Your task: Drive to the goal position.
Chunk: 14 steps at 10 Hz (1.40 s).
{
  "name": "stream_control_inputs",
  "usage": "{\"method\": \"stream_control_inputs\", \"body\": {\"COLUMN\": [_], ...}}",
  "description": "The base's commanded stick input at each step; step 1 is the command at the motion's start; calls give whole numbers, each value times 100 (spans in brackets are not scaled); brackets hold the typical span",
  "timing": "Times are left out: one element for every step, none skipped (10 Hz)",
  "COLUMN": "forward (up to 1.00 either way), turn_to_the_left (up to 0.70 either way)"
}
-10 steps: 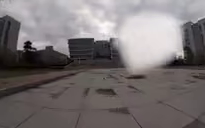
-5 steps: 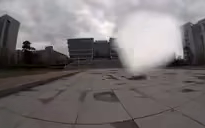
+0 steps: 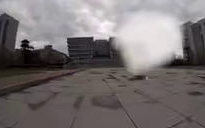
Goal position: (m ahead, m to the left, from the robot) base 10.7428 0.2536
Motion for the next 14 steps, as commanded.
{"method": "stream_control_inputs", "body": {"forward": [70, 70, 70, 70, 70, 70, 70, 70, 70, 70, 70, 70, 70, 70], "turn_to_the_left": [0, 0, 0, 0, 0, 0, 0, 0, 0, 0, 0, 0, 0, 0]}}
